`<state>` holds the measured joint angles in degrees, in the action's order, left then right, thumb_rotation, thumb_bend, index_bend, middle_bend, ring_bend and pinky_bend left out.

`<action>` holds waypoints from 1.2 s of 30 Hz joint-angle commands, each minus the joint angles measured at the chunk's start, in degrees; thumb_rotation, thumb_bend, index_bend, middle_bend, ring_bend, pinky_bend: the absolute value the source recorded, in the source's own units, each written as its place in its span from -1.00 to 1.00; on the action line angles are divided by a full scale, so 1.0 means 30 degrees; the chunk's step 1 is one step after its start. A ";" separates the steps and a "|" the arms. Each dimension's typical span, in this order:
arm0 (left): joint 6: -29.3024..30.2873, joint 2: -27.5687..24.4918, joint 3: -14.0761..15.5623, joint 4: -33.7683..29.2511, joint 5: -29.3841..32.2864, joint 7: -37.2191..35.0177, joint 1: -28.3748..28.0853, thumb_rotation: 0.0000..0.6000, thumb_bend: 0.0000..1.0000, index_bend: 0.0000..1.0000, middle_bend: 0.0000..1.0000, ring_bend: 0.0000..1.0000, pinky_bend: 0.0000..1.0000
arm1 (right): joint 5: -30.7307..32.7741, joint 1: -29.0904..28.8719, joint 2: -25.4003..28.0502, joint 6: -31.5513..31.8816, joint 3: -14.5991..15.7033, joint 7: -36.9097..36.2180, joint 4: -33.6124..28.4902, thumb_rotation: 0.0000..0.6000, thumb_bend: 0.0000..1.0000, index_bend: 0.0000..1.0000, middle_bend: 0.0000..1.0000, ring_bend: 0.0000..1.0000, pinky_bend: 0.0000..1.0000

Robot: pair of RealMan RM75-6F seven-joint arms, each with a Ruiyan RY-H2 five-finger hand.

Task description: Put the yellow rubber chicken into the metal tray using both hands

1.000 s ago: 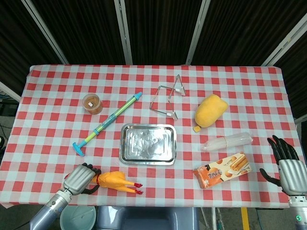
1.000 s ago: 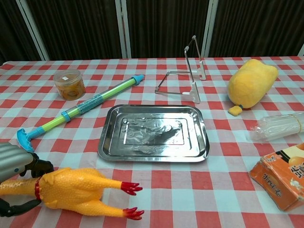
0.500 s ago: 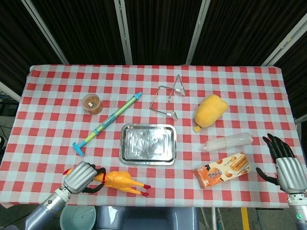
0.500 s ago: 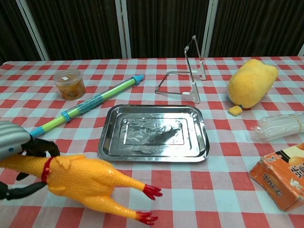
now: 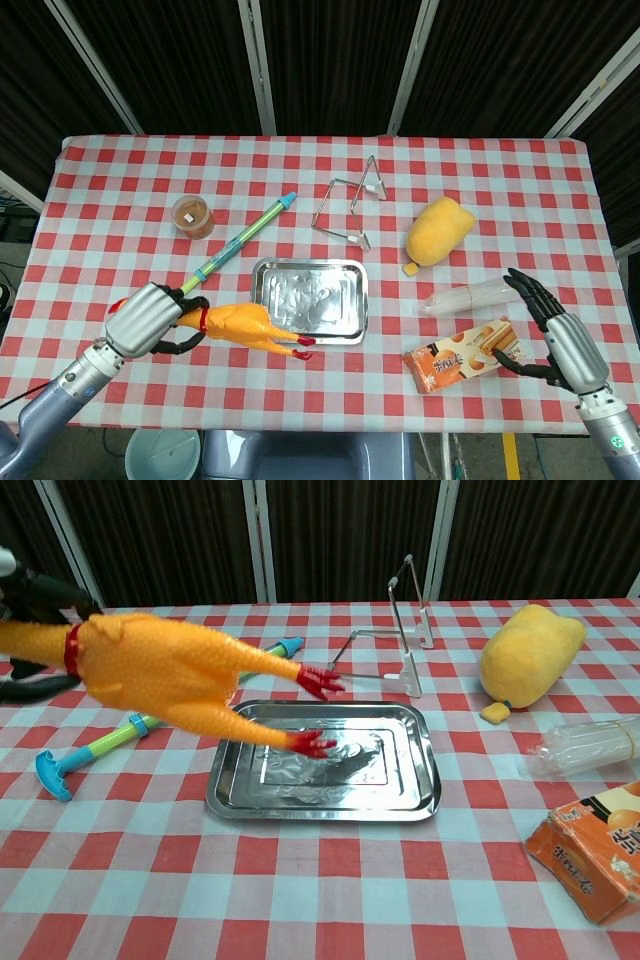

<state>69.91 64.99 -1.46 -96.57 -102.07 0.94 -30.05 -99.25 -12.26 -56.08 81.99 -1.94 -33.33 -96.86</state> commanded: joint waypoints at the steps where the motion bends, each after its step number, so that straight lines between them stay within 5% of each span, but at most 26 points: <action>1: -0.0796 -0.0581 -0.0995 -0.0447 0.0607 0.0456 -0.0950 1.00 0.56 0.32 0.49 0.30 0.56 | -0.0744 -0.2038 0.1280 -0.2065 0.0004 -0.2955 -0.1387 1.00 -0.46 -1.00 -0.93 -0.88 -0.73; 11: -0.4260 -0.0251 -0.3093 -0.1411 0.2988 0.3237 -0.3820 1.00 0.52 0.32 0.49 0.30 0.56 | 0.1423 -0.4443 0.0639 -0.5797 -0.0698 -0.2441 -0.3426 1.00 -0.46 -1.00 -0.90 -0.87 -0.73; 17: -0.6456 0.0688 -0.4119 -0.2124 0.5667 0.5419 -0.5450 1.00 0.50 0.32 0.49 0.30 0.56 | 0.3126 -0.5380 -0.0141 -0.7249 -0.1298 0.0787 -0.4218 1.00 -0.46 -1.00 -0.90 -0.92 -0.76; 26: -0.8146 0.2093 -0.5083 -0.2501 0.9363 0.8580 -0.7640 1.00 0.49 0.32 0.49 0.30 0.56 | 0.5692 -0.6496 -0.0950 -0.8689 -0.2071 0.4600 -0.5507 1.00 -0.46 -1.00 -0.90 -0.97 -0.81; 36: -0.7741 0.3511 -0.5416 -0.2795 1.2605 1.1717 -0.9510 1.00 0.49 0.32 0.49 0.30 0.56 | 0.8614 -0.7792 -0.2035 -0.9776 -0.2869 0.7375 -0.5721 1.00 -0.46 -1.00 -0.90 -0.98 -0.81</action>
<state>46.22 74.52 -17.56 -104.81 -65.97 34.06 -57.23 -74.92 -34.73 -61.39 53.24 -9.92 -12.78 -113.74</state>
